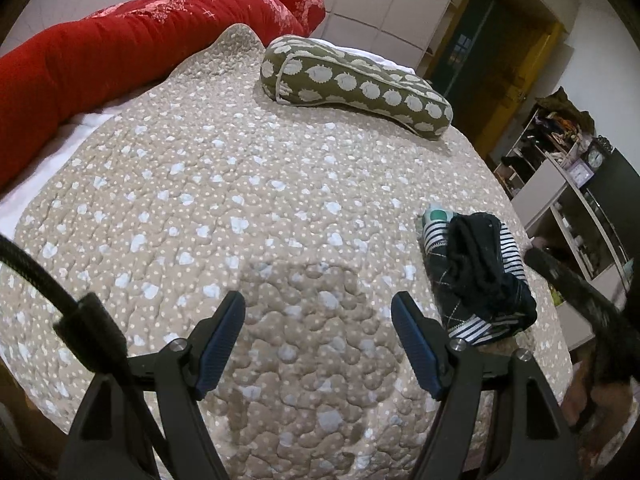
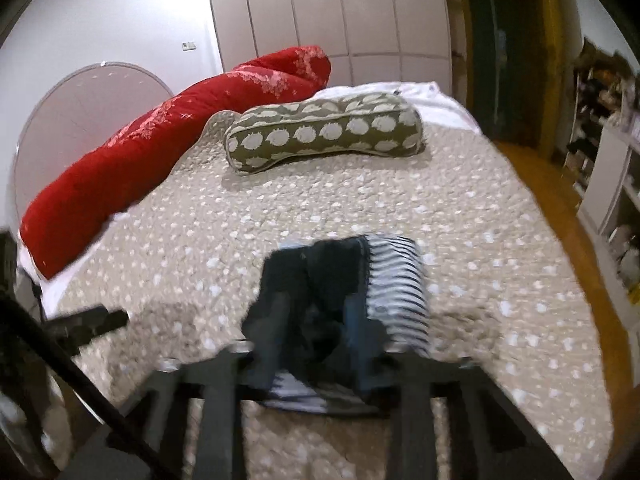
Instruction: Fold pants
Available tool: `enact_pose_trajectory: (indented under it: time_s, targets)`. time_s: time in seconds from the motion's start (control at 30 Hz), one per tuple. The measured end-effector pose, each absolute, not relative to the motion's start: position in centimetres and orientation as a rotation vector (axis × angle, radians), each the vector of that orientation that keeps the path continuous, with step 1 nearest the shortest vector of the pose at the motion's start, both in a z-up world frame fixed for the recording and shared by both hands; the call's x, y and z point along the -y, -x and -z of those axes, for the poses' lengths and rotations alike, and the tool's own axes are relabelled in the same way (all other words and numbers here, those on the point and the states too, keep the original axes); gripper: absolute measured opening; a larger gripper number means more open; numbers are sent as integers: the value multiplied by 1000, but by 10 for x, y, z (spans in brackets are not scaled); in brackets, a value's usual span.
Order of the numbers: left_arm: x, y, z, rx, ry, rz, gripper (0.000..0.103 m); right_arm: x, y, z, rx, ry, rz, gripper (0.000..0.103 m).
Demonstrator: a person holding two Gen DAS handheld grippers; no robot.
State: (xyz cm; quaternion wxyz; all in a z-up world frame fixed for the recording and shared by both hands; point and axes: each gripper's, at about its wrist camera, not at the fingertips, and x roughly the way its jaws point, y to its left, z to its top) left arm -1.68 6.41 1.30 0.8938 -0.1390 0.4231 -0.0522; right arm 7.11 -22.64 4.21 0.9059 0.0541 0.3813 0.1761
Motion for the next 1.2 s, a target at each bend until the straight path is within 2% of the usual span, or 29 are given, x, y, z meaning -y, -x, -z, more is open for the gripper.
enact_pose_trajectory:
  time_s: [0.1,0.23,0.3,0.33,0.37,0.43,0.5,0.73,0.8,0.83,0.93,0.97,1.1,1.17,1.2]
  targets:
    - [-63,20,-13,-880,284,109,74,215,-98,-26,-845,-165,-377,25]
    - [-61,21,-21,-871,286,129,74,202,-127,17,-1040,-205,-417,25]
    - [-59,17,-25,-865,293,149,75,219,-119,-3,-961,-284,-447,28]
    - [-57,12,-25,-868,302,166,75,232,-112,-15,-910,-320,-458,42]
    - [-53,6,-25,-875,317,189,75,243,-106,-24,-872,-337,-452,67]
    - [-42,-10,-22,-900,374,263,75,267,-96,-39,-794,-334,-394,83]
    - [-27,-30,-16,-930,424,346,75,279,-99,-38,-796,-322,-365,83]
    - [38,-96,28,-1092,503,556,75,293,-151,23,-943,-467,-394,81]
    - [53,-105,42,-1139,507,587,74,290,-163,43,-1004,-523,-434,52]
    - [56,-105,44,-1140,494,585,66,291,-166,50,-1027,-568,-463,43]
    - [59,-103,38,-1136,464,586,42,294,-162,50,-1012,-646,-490,34]
    - [56,-105,35,-1139,480,592,41,295,-160,48,-1008,-672,-500,33]
    - [50,-111,-4,-1082,451,580,40,296,-160,21,-938,-764,-561,32]
    - [48,-116,-16,-1071,427,539,49,292,-165,8,-898,-786,-583,32]
    - [46,-120,-18,-1072,409,500,59,291,-168,5,-888,-787,-587,33]
